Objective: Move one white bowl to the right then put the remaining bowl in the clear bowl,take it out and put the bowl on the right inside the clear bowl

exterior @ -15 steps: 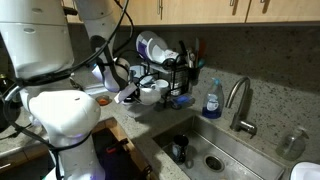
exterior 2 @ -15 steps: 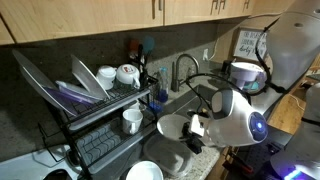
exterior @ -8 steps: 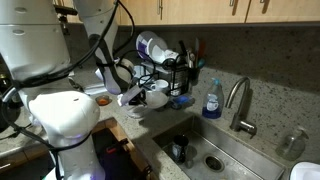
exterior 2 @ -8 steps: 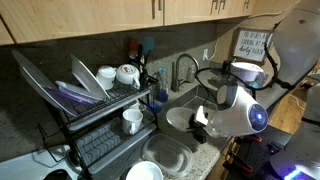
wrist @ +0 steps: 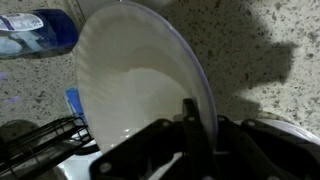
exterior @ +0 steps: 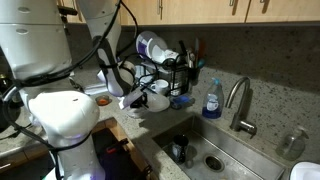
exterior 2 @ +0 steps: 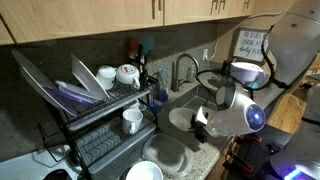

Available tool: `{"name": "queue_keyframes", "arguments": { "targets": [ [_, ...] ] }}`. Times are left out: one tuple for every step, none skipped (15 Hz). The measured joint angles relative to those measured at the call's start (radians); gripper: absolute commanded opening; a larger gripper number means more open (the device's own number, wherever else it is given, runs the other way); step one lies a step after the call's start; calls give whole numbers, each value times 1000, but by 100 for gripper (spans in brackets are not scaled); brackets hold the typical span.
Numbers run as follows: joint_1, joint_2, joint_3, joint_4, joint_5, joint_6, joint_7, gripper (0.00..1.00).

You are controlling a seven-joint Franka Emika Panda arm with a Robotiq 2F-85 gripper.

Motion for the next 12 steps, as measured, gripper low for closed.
{"name": "queue_keyframes", "arguments": {
  "targets": [
    [-1, 14, -3, 4, -21, 0, 20, 3],
    [-1, 31, -7, 10, -42, 0, 39, 3],
    [-2, 51, -11, 18, -67, 0, 62, 3],
    [-5, 72, -14, 27, -91, 0, 83, 3],
    [-12, 94, -14, 38, -117, 0, 105, 3],
    [-18, 116, -14, 48, -144, 0, 128, 3],
    [-24, 138, -14, 59, -171, 0, 150, 3],
    [-30, 161, -14, 71, -197, 0, 173, 3],
    [-38, 184, -13, 82, -223, 0, 194, 3],
    [-44, 207, -12, 94, -246, 0, 214, 3],
    [-52, 231, -10, 107, -267, 0, 229, 3],
    [-60, 255, -7, 119, -287, 0, 243, 3]
  ]
}}
